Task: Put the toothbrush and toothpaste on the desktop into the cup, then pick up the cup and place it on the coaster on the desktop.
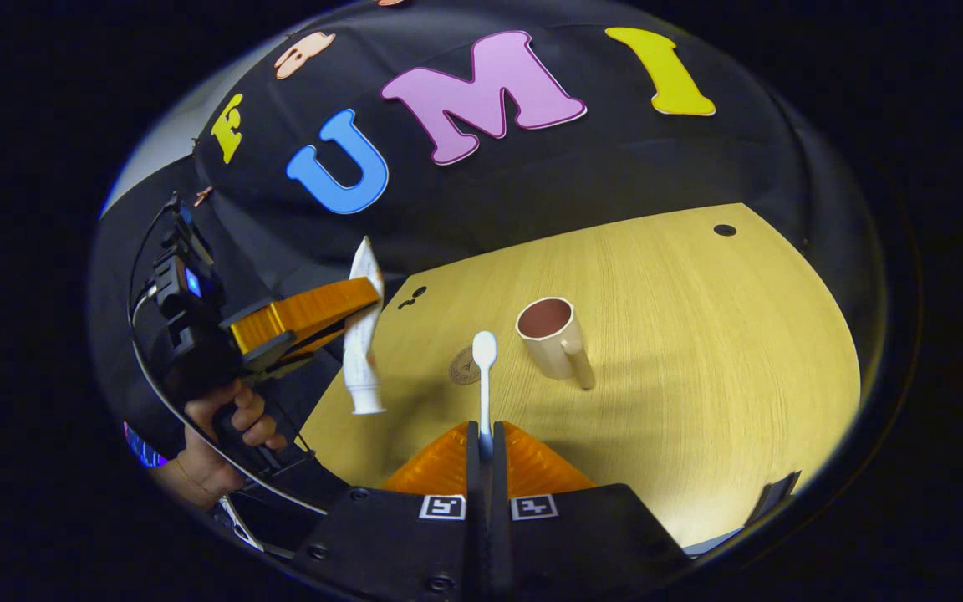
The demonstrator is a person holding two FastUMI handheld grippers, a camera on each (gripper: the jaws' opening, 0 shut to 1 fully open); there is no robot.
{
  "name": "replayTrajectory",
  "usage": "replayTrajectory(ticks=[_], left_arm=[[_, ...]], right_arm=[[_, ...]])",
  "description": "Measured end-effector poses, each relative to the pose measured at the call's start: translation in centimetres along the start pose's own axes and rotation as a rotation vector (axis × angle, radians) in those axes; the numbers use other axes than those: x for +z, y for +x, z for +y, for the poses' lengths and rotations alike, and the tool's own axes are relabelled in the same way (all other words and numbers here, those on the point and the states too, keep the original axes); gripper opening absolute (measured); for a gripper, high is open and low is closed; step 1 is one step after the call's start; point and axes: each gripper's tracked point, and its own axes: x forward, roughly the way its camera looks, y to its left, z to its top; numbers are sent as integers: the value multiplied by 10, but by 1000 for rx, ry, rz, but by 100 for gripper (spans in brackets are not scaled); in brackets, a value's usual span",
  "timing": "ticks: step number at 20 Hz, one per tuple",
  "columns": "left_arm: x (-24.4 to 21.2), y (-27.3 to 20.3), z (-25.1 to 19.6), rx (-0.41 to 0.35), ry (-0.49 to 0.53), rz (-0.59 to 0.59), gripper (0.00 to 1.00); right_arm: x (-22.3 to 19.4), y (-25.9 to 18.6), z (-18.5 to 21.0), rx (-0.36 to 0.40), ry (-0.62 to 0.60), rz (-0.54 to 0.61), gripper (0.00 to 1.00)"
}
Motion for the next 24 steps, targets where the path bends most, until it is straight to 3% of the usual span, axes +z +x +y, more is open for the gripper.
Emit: replayTrajectory(ticks=[2,3,6,11,19,24], left_arm=[[13,24,-11,-13,22,-50,26],[17,38,-16,-16,35,-77,21],[28,71,-25,-35,28,-162,21],[24,125,-10,-17,12,-259,21],[-46,191,29,119,110,-181,21],[-76,196,33,130,137,-120,21]], right_arm=[[0,-8,-13,11,-18,2,5],[0,-9,-20,17,-22,2,5],[-3,-9,-35,44,-25,4,5],[-10,3,-60,75,-15,11,5],[-21,9,-94,71,10,38,5],[-17,13,-105,67,24,42,5]])
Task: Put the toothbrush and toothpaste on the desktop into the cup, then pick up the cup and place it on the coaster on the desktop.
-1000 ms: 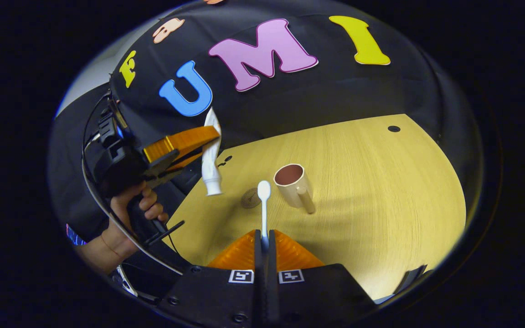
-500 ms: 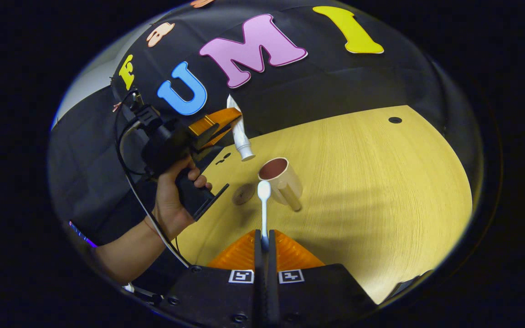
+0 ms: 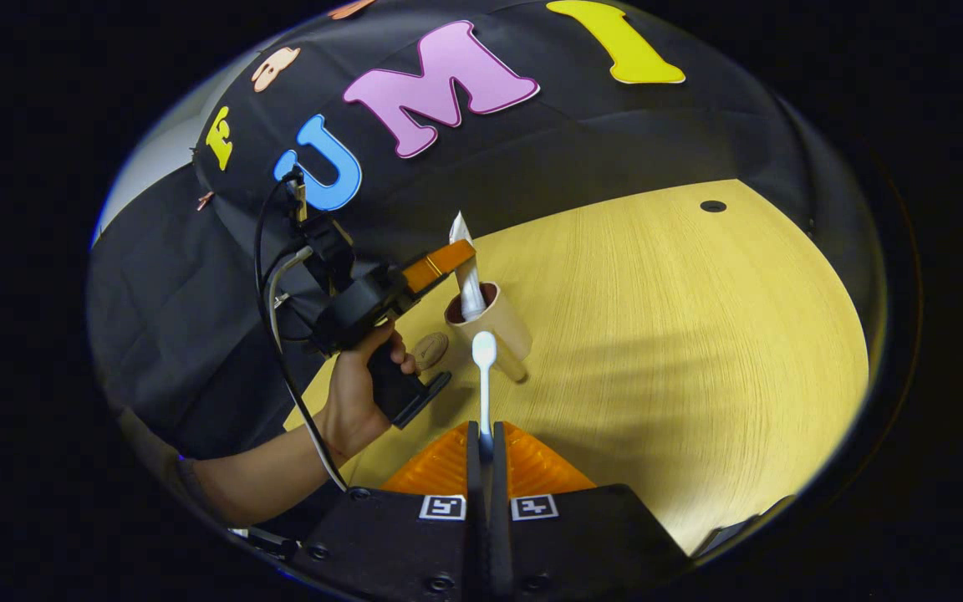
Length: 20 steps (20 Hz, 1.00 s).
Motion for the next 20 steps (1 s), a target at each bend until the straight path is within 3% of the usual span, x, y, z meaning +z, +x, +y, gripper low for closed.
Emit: replayTrajectory(ticks=[7,9,16,17,18,19,20], left_arm=[[-8,-7,-5,-16,9,5,20],[-13,-9,-4,-20,9,11,28],[-29,-19,-6,-18,8,54,35],[-26,-22,-4,-16,6,52,39],[-25,-26,-6,-19,4,49,51],[-22,-30,-7,-22,1,47,57],[-21,-33,-7,-23,0,47,41]], right_arm=[[2,3,-3,-5,5,-3,5],[2,3,-2,-8,5,-6,5],[10,-3,1,-10,31,-41,5],[13,-3,2,-7,42,-51,5],[16,-3,5,-1,55,-62,5],[21,-1,7,4,68,-74,5],[26,-1,10,14,84,-87,5]])
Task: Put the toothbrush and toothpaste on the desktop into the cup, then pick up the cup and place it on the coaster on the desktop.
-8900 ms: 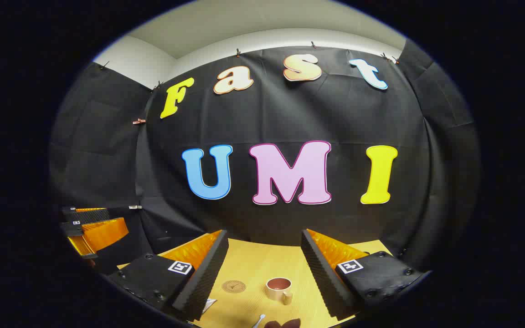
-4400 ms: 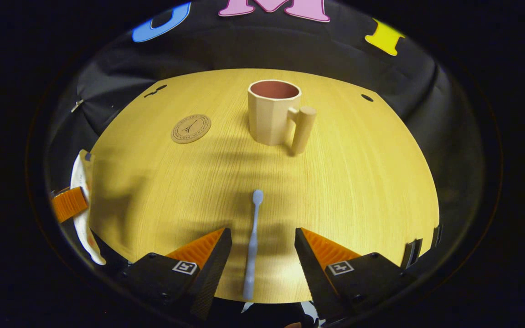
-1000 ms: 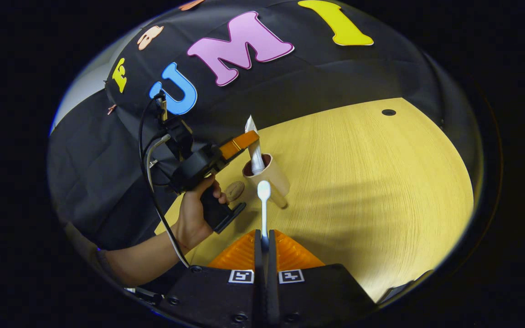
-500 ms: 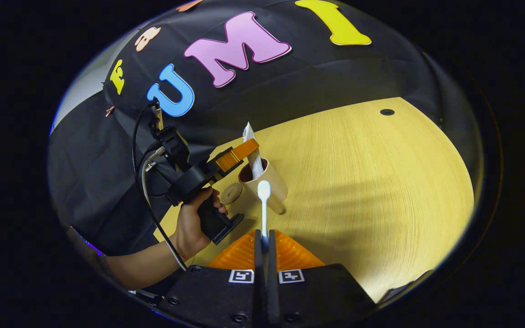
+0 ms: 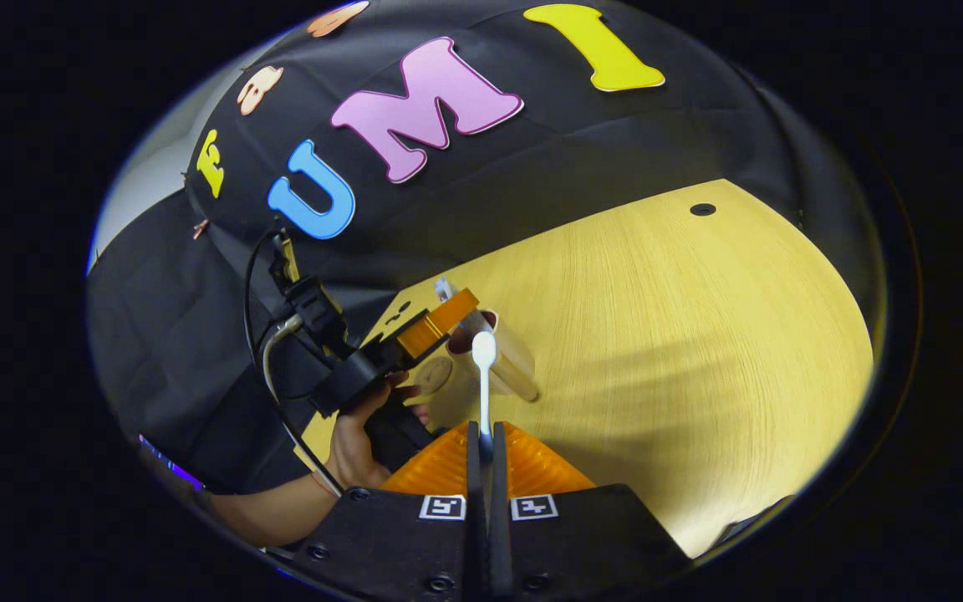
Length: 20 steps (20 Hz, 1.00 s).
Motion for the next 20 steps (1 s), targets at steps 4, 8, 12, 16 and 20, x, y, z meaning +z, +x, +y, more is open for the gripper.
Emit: replayTrajectory(ticks=[4,8,12,16,20], left_arm=[[19,-31,0,-3,26,-25,62],[35,-76,9,4,5,-42,65],[37,-117,28,38,9,-47,66],[28,-142,42,61,41,-49,66],[5,-152,40,47,77,-32,66]], right_arm=[[29,15,17,61,71,-74,5],[65,36,30,114,109,-156,5],[98,65,41,169,100,-232,5],[120,92,44,212,113,-310,5],[139,110,39,241,101,-405,5]])
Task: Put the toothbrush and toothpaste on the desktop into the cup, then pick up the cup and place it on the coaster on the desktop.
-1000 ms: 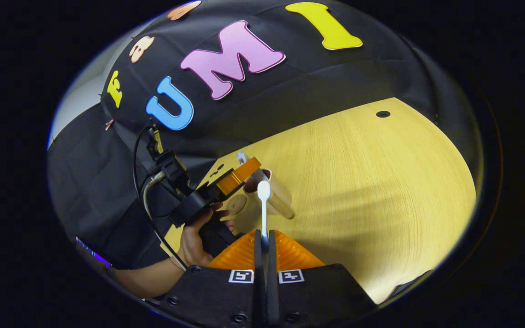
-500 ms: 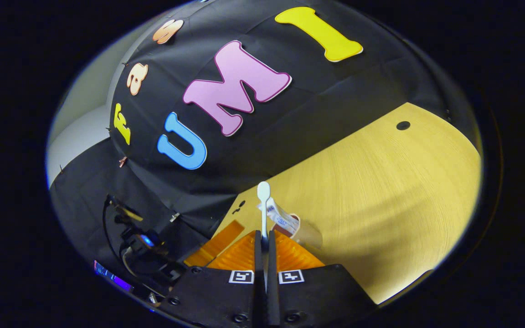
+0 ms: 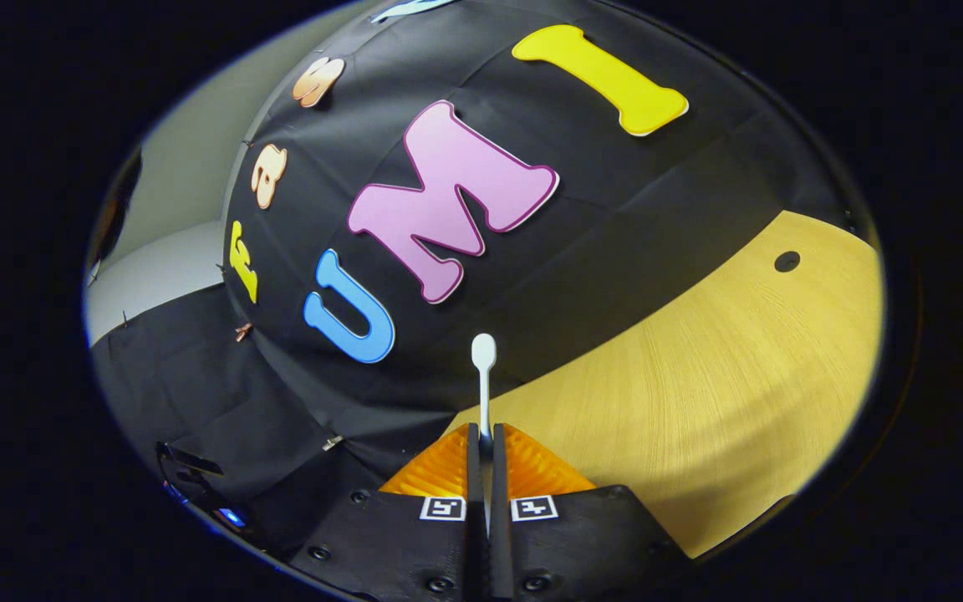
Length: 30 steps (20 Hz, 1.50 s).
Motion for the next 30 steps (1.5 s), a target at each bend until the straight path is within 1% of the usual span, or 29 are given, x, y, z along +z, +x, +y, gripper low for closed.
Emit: replayTrajectory(ticks=[3,7,10,14,17,20,22,26,29,30], left_arm=[[-19,0,-9,-30,1,15,66],[-39,3,-16,-59,-35,26,66],[-53,5,-13,-53,-62,40,66],[-55,3,-4,-26,-57,23,66],[-56,2,-1,-19,-56,19,66],[-60,4,0,-20,-65,21,66],[-61,4,-1,-20,-68,24,66],[-63,3,-2,-23,-67,27,66],[-63,1,-1,-26,-74,30,66],[-64,1,0,-27,-76,31,66]], right_arm=[[5,15,-4,26,-20,-56,5],[0,25,-14,14,-88,-88,5],[-4,29,-14,8,-154,-103,5],[-17,30,-22,-30,-225,-98,5],[-32,26,-26,-51,-250,-74,5],[-38,20,-26,-66,-266,-69,5],[-44,16,-30,-80,-285,-52,8],[-63,5,-35,-100,-309,16,10],[-73,-2,-38,-111,-303,59,11],[-77,-5,-39,-119,-297,79,17]])
